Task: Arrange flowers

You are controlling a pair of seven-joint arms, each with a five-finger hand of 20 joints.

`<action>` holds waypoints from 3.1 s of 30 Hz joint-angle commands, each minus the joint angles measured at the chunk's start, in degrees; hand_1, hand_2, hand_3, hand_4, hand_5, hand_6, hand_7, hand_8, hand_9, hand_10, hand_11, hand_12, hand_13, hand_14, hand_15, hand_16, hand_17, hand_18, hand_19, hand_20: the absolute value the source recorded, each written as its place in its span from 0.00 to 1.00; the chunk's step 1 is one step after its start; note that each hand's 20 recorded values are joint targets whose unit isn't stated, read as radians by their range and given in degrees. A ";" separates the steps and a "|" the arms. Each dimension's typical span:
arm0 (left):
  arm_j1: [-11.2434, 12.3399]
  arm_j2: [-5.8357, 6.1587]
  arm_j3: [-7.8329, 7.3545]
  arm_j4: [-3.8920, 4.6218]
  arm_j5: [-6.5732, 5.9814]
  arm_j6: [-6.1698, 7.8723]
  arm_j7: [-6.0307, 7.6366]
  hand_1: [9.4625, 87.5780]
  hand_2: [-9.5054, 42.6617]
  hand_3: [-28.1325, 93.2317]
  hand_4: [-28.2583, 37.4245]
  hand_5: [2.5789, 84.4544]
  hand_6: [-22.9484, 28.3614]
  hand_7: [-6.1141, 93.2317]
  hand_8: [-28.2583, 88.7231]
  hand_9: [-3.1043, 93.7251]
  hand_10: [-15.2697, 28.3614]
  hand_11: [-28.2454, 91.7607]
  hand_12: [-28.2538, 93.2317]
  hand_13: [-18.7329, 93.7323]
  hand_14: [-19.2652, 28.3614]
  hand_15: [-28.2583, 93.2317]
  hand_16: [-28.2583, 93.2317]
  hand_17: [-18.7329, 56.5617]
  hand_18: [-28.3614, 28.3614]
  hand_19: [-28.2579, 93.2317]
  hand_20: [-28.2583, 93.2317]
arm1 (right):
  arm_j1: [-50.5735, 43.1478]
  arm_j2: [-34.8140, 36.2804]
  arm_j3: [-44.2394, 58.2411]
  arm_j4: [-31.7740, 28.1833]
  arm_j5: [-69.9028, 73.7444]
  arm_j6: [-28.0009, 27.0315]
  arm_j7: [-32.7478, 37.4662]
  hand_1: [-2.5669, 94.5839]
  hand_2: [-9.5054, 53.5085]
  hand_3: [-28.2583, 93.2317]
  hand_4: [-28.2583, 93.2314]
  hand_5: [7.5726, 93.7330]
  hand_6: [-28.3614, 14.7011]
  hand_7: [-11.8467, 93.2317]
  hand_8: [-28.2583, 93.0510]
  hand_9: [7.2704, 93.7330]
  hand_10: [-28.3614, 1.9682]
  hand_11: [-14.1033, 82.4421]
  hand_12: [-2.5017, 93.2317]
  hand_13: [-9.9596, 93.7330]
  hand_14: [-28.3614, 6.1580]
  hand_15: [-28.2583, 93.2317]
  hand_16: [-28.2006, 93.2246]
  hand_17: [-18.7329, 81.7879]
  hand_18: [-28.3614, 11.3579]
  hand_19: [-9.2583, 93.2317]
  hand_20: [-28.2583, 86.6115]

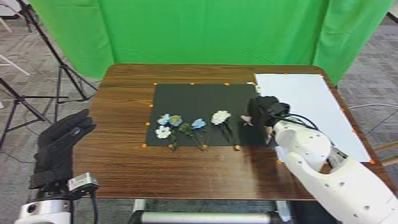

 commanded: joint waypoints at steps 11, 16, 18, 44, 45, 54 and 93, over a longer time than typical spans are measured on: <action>0.49 -0.67 -0.03 -0.26 0.39 -0.05 -0.68 0.23 0.25 0.91 0.17 0.46 0.66 0.27 0.14 0.36 0.79 0.59 0.31 0.34 0.91 0.77 0.10 0.08 0.83 0.66 0.33 | -3.87 -2.27 1.39 -3.07 -2.74 -2.36 -3.31 0.57 0.00 0.86 0.00 0.83 0.69 0.43 0.25 0.96 0.76 0.32 0.42 0.88 0.70 0.89 0.41 0.49 0.26 0.97 0.21; 0.38 -0.52 0.11 -0.21 0.14 -0.06 -0.49 0.23 0.25 0.91 0.17 0.46 0.66 0.27 0.14 0.36 0.79 0.59 0.31 0.34 0.91 0.78 0.10 0.08 0.83 0.66 0.33 | -3.80 -2.17 1.50 -2.81 -1.45 -1.81 -3.24 0.56 0.00 0.87 0.00 0.83 0.68 0.43 0.25 0.96 0.75 0.32 0.42 0.88 0.70 0.89 0.42 0.49 0.26 0.97 0.21; 0.61 -0.58 0.02 -0.32 0.39 0.06 -0.60 0.23 0.25 0.91 0.17 0.46 0.66 0.27 0.14 0.36 0.79 0.59 0.31 0.34 0.91 0.77 0.10 0.08 0.83 0.66 0.33 | -4.41 -1.99 2.04 -3.17 -1.92 -1.95 -3.49 0.54 0.00 0.88 0.00 0.80 0.66 0.44 0.24 0.93 0.74 0.32 0.42 0.86 0.68 0.89 0.41 0.48 0.25 0.96 0.21; 1.18 -0.61 -0.42 -0.22 0.31 -0.20 -0.72 0.24 0.25 0.91 0.18 0.46 0.66 0.27 0.14 0.36 0.79 0.59 0.31 0.34 0.91 0.78 0.10 0.08 0.83 0.66 0.33 | -5.86 -1.00 5.45 -7.43 0.87 -8.58 -1.56 0.41 0.00 0.94 0.02 0.67 0.54 0.38 0.12 0.70 0.42 0.54 0.23 0.77 0.54 0.91 0.39 0.40 0.17 0.93 0.25; 1.24 -0.40 -0.36 -0.20 0.12 -0.12 -0.59 0.24 0.25 0.91 0.18 0.46 0.66 0.27 0.14 0.36 0.79 0.59 0.31 0.34 0.91 0.78 0.10 0.08 0.83 0.66 0.33 | -5.74 -0.86 5.43 -7.49 1.22 -8.76 -1.17 0.40 0.00 0.94 0.02 0.67 0.53 0.38 0.12 0.70 0.41 0.54 0.23 0.77 0.54 0.91 0.39 0.40 0.16 0.93 0.25; 1.27 -1.03 -0.13 0.26 0.02 -0.38 -0.58 0.23 0.25 0.91 0.17 0.46 0.66 0.27 0.14 0.36 0.79 0.59 0.31 0.34 0.90 0.77 0.10 0.08 0.83 0.66 0.33 | -8.62 1.76 10.59 -10.76 15.07 -2.06 7.99 0.35 0.07 0.93 0.02 0.59 0.48 0.33 0.12 0.63 0.31 0.50 0.21 0.73 0.47 0.91 0.38 0.40 0.14 0.92 0.25; 3.41 -1.88 -1.88 0.85 -2.06 3.54 0.61 0.23 0.24 0.90 0.16 0.39 0.59 0.25 0.13 0.34 0.76 0.54 0.29 0.33 0.88 0.75 0.09 0.07 0.80 0.62 0.35 | -30.22 -4.83 35.66 -14.59 70.10 31.73 -1.67 0.23 0.26 0.94 0.01 0.38 0.48 0.29 0.12 0.35 0.34 0.32 0.15 0.41 0.20 0.61 0.25 0.28 0.13 0.69 0.26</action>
